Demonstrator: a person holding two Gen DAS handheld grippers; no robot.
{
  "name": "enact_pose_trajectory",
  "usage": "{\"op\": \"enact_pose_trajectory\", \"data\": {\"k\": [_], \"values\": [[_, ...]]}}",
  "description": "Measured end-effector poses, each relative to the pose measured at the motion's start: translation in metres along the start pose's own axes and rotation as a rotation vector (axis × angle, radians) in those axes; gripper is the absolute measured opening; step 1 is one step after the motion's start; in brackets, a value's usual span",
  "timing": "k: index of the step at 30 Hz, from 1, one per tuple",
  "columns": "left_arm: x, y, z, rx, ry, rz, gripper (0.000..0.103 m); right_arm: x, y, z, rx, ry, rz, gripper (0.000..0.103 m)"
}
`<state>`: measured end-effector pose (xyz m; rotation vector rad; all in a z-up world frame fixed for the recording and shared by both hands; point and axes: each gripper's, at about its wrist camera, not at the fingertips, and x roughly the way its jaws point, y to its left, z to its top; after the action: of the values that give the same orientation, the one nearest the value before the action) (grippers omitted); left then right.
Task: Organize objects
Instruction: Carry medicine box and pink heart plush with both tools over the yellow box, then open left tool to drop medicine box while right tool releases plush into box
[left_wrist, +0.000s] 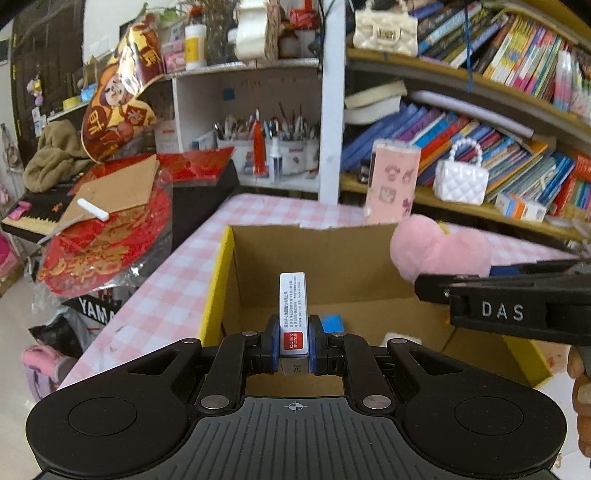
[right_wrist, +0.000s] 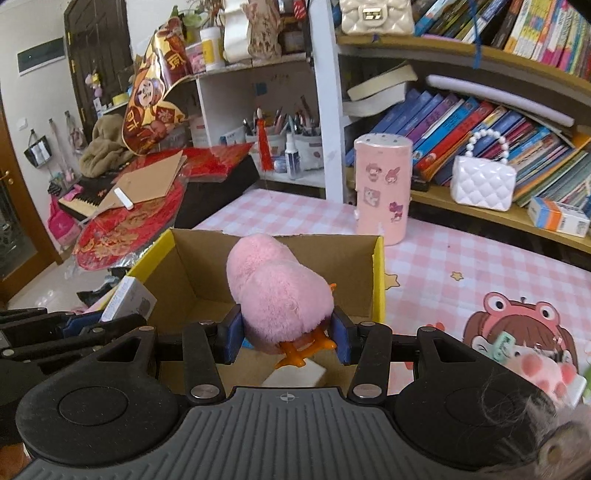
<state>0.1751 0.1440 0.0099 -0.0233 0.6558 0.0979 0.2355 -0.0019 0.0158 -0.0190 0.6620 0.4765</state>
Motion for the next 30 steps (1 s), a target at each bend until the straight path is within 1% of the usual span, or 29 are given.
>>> {"op": "enact_pose_trajectory", "data": {"k": [5,11,16,20,21,23,24,26,30], "values": [[0.016,-0.007,-0.004,0.032,0.043,0.009,0.013,0.022,-0.004,0.001,-0.018,0.048,0.020,0.045],[0.025,-0.017,-0.006,0.101,0.048,0.028,0.013,0.041,-0.003,0.002,-0.054,0.115,0.049,0.045],[0.032,-0.021,-0.007,0.123,0.059,0.035,0.013,0.050,0.001,0.005,-0.131,0.145,0.034,0.045],[0.036,-0.022,-0.008,0.127,0.073,0.039,0.014,0.054,0.001,0.006,-0.161,0.165,0.029,0.045],[0.036,-0.023,-0.009,0.127,0.074,0.040,0.014,0.054,0.002,0.006,-0.163,0.168,0.029,0.047],[0.034,-0.024,-0.009,0.127,0.065,0.046,0.014,0.053,0.002,0.006,-0.150,0.162,0.039,0.050],[0.032,-0.024,-0.008,0.128,0.058,0.049,0.016,0.052,0.002,0.005,-0.143,0.155,0.044,0.053],[0.030,-0.024,-0.007,0.129,0.046,0.050,0.018,0.049,0.003,0.005,-0.138,0.140,0.043,0.057],[0.019,-0.021,-0.003,0.112,0.009,0.045,0.032,0.037,-0.001,0.009,-0.090,0.069,0.037,0.059]]}}
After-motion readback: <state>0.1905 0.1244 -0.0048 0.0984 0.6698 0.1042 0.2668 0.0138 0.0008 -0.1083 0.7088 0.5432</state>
